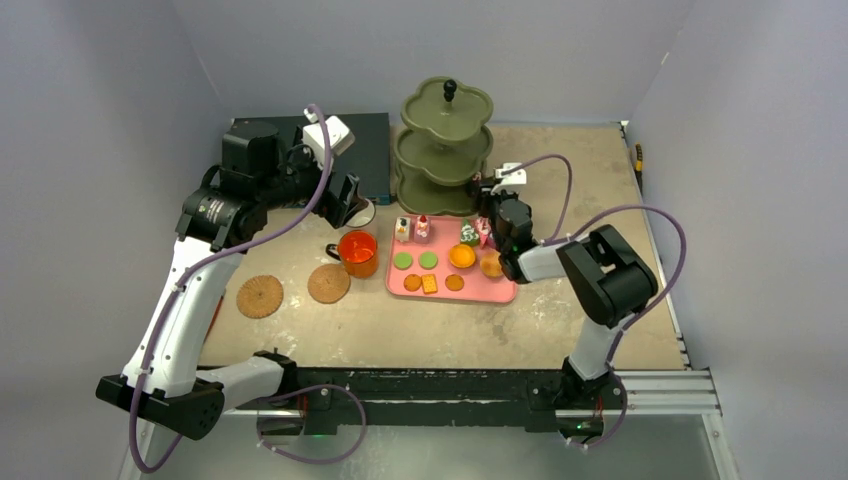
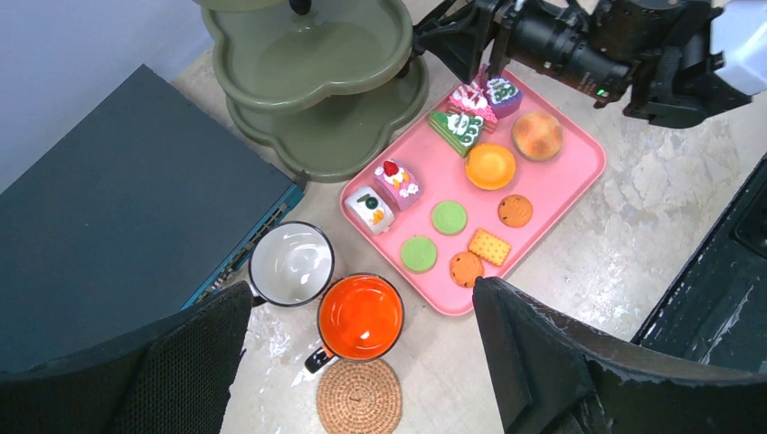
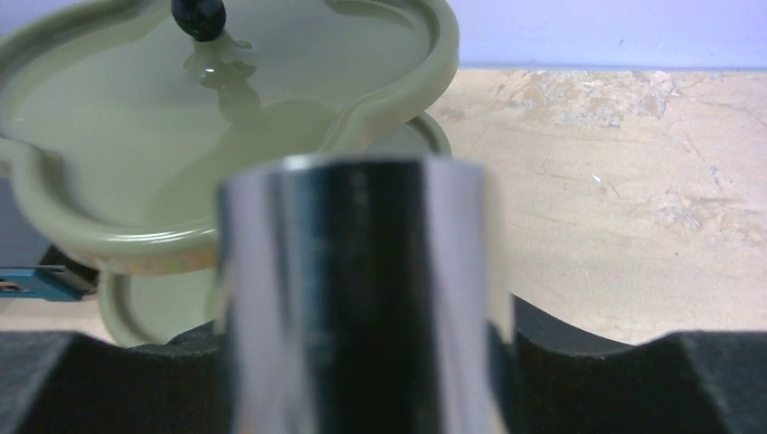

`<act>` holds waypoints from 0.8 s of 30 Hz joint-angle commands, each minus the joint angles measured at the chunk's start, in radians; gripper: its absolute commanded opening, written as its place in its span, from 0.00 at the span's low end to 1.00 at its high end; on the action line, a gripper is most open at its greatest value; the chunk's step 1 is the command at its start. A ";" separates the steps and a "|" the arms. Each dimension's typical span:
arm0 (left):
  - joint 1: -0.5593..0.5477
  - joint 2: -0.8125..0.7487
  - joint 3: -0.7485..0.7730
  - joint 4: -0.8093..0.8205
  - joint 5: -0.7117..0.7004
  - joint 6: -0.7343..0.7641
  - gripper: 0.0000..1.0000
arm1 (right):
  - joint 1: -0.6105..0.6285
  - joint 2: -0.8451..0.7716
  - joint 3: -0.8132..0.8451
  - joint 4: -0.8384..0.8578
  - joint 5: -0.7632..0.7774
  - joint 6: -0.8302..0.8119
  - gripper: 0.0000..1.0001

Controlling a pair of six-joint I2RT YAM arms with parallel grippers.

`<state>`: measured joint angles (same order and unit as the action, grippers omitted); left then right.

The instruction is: Serve the afternoon tea

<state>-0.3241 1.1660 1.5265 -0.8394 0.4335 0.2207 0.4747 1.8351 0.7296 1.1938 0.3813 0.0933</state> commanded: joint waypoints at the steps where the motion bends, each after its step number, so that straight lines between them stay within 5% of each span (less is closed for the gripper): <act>1: -0.003 -0.007 0.039 -0.001 0.030 0.000 0.92 | 0.010 -0.140 -0.081 0.061 0.003 0.055 0.54; 13: -0.003 -0.018 0.054 -0.023 0.042 0.002 0.92 | 0.313 -0.405 -0.259 -0.058 0.187 0.122 0.57; 24: -0.003 -0.024 0.061 -0.029 0.047 0.006 0.92 | 0.435 -0.257 -0.146 -0.047 0.219 0.156 0.59</act>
<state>-0.3241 1.1648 1.5455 -0.8581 0.4644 0.2207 0.8875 1.5322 0.5137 1.1061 0.5442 0.2291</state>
